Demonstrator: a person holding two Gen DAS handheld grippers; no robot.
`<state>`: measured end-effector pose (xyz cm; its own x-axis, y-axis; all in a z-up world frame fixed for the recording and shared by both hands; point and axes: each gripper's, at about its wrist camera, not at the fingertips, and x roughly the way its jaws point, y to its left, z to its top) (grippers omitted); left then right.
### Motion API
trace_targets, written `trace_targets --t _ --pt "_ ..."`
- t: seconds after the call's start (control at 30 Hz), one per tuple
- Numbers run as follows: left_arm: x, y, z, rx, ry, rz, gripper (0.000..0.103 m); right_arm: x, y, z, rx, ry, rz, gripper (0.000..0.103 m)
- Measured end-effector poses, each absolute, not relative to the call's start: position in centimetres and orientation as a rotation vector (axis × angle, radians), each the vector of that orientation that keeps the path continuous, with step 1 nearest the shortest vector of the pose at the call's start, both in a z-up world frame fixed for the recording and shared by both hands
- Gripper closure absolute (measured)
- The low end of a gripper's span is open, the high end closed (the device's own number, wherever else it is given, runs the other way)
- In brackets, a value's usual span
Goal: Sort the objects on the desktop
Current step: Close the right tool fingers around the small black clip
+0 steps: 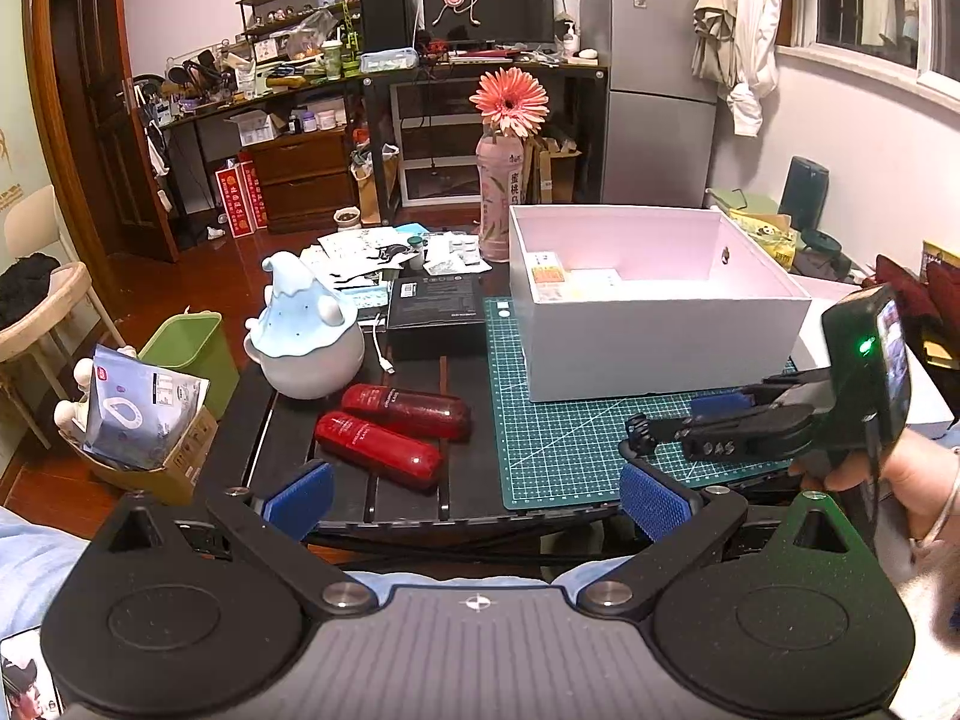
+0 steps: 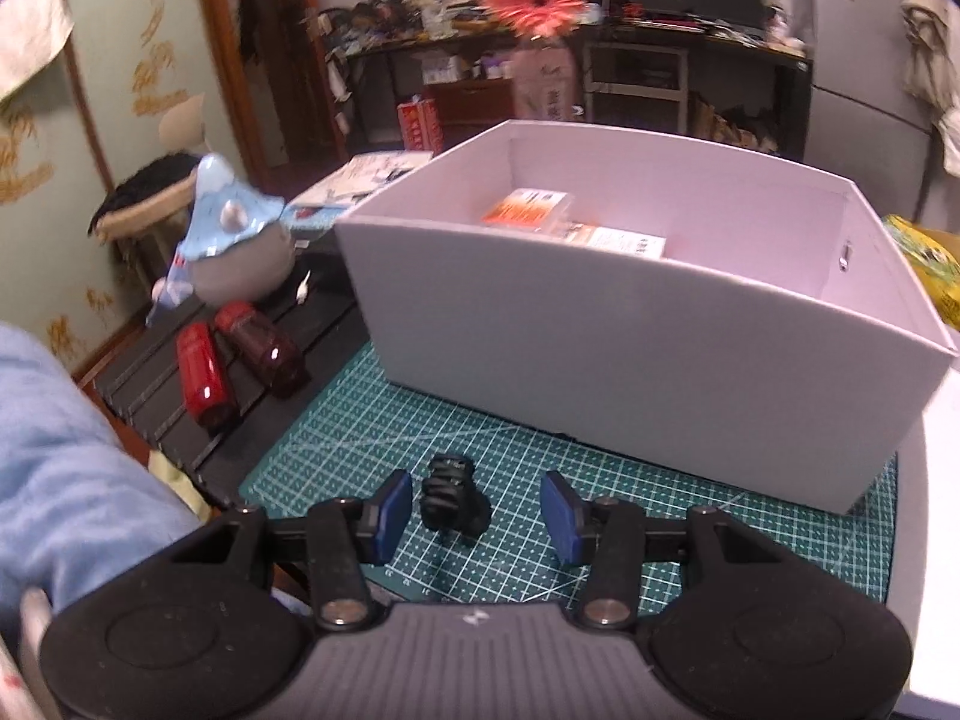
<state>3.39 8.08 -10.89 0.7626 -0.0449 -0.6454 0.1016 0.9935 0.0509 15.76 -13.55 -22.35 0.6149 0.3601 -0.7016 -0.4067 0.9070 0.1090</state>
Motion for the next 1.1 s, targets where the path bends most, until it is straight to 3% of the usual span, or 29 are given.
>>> trace_targets --t 0.4,0.47,0.57,0.9,1.0,1.1 --pt "3.5 8.0 -10.9 0.085 0.704 -0.083 0.000 15.9 -11.8 -23.8 -0.142 0.797 0.459 0.058" --pt "3.5 8.0 -10.9 0.086 0.704 -0.082 0.000 16.0 -11.8 -23.9 -0.147 0.796 0.458 0.068" --pt "3.5 8.0 -10.9 0.089 0.706 -0.081 0.000 16.1 -11.7 -24.0 -0.154 0.794 0.456 0.072" --pt "3.6 7.9 -11.0 0.095 0.710 -0.080 0.000 16.6 -11.3 -24.4 -0.158 0.796 0.456 0.073" --pt "3.6 7.9 -10.9 0.096 0.711 -0.078 0.000 16.6 -11.2 -24.5 -0.162 0.790 0.458 0.080" --pt "3.6 7.9 -10.9 0.095 0.710 -0.077 0.000 16.6 -11.2 -24.4 -0.167 0.784 0.459 0.080"
